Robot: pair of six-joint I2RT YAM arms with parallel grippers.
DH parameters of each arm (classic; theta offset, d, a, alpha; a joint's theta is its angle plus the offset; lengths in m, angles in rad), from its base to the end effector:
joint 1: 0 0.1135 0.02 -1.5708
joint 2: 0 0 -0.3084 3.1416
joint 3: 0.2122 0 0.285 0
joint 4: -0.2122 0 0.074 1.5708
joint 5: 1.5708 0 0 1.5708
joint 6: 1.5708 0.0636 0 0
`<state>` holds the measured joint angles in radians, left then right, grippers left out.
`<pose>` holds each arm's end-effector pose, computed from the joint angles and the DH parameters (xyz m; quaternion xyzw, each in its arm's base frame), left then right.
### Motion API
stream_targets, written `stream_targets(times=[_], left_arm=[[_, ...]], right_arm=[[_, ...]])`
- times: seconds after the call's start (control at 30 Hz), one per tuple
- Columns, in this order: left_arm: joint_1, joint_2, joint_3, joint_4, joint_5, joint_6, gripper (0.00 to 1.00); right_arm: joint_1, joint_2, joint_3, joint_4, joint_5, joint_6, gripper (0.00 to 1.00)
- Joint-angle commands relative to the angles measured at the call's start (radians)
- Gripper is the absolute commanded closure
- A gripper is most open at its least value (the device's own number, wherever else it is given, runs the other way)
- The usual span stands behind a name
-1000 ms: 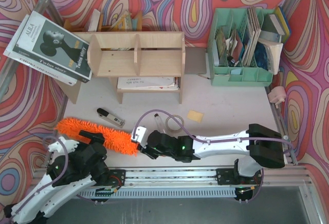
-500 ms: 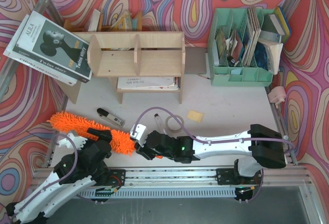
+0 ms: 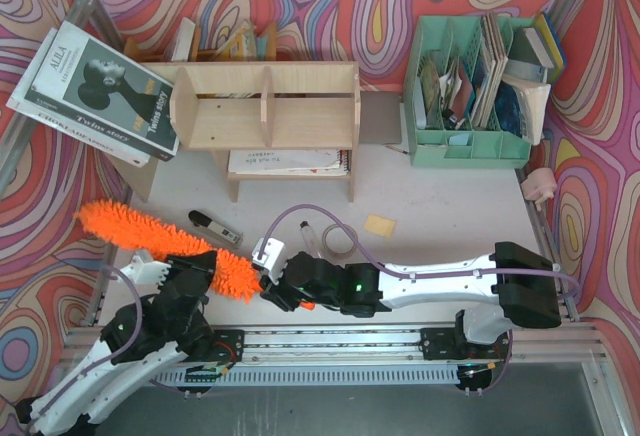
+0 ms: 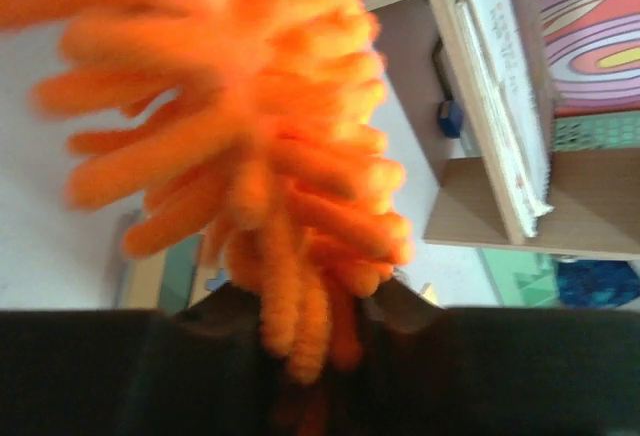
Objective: Dust the bookshelf with a duster
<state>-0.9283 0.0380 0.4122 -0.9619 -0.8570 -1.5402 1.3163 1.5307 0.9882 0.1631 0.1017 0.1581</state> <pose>0.0657 -0.0076 0.2188 -0.4285 0.7056 -0.2843 0.4875 0.1081 0.3901 0.2784 -0.4285 0.7075 0.3455 0.4432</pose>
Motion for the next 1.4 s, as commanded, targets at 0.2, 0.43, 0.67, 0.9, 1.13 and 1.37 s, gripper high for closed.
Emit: stream_targets(times=[0.2, 0.43, 0.67, 0.9, 1.13, 1.37], left_arm=[[-0.002, 0.017, 0.083, -0.118, -0.051, -0.057, 1.00], [-0.002, 0.062, 0.165, -0.166, -0.070, -0.108, 1.00], [-0.002, 0.101, 0.214, -0.195, -0.109, -0.145, 1.00], [-0.002, 0.087, 0.222, -0.196, -0.112, -0.160, 1.00], [-0.002, 0.068, 0.233, -0.188, -0.101, -0.166, 1.00], [-0.002, 0.063, 0.237, -0.154, -0.085, -0.162, 1.00]], right_arm=[[0.015, -0.022, 0.076, 0.084, -0.010, 0.005, 0.94], [0.025, 0.002, 0.108, 0.046, -0.001, -0.018, 0.61], [0.056, 0.042, 0.138, 0.014, 0.047, -0.057, 0.46], [0.064, 0.074, 0.146, 0.025, 0.064, -0.068, 0.41], [0.064, 0.115, 0.144, 0.036, 0.085, -0.076, 0.37], [0.063, 0.152, 0.150, 0.041, 0.105, -0.083, 0.38]])
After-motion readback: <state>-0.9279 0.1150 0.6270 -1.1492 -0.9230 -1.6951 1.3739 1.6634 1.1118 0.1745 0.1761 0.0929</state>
